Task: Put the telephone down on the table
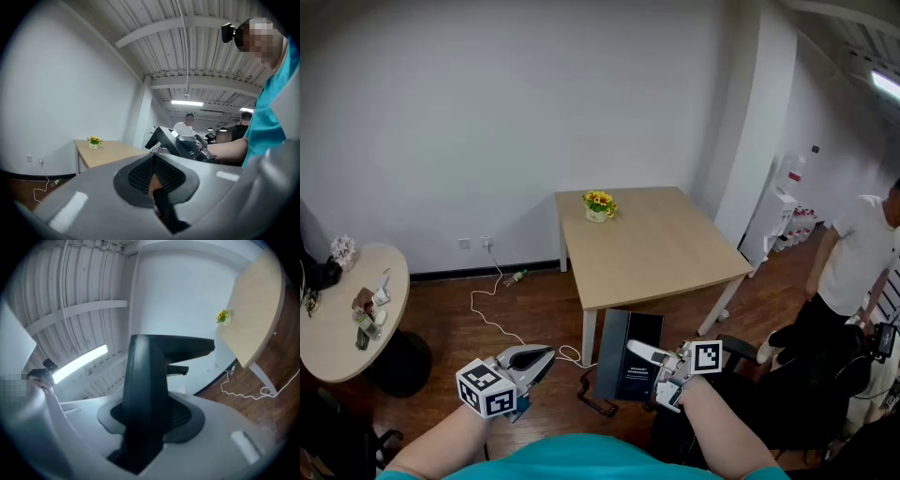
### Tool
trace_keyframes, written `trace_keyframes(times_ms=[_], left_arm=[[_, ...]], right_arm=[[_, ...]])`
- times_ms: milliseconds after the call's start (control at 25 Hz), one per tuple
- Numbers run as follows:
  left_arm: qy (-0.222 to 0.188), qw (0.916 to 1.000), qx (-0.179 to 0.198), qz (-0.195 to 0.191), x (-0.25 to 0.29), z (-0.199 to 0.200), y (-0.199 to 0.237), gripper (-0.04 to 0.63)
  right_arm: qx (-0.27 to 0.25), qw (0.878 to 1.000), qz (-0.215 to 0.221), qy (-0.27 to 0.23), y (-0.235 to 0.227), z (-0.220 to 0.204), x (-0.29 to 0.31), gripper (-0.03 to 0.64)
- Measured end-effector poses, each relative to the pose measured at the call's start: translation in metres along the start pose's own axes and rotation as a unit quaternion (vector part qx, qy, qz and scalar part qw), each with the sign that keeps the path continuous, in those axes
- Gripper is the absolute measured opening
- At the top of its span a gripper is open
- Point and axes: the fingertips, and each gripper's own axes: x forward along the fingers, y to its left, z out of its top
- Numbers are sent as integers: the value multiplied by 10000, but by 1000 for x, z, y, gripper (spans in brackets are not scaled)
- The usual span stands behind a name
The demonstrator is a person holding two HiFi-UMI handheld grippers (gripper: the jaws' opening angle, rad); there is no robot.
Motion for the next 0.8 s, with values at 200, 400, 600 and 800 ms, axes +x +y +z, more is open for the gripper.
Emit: trace_keyframes(times_ms=[200,400,600,800], left_arm=[[-87,9997,-106,198,21,-5,-21,6],[-45,9995,-138,268,32,-13,-24,6],[-82,9991,-307,264,41,-13,8,6],[-134,9994,-316,-45,58,-6,68,6]], right_arm=[[16,9999,66,132,0,13,-24,158],[114,9998,68,167,-11,27,-33,158],[139,9999,-6,103,-31,41,-20,158],[71,9999,-132,-70,-63,66,17,158]])
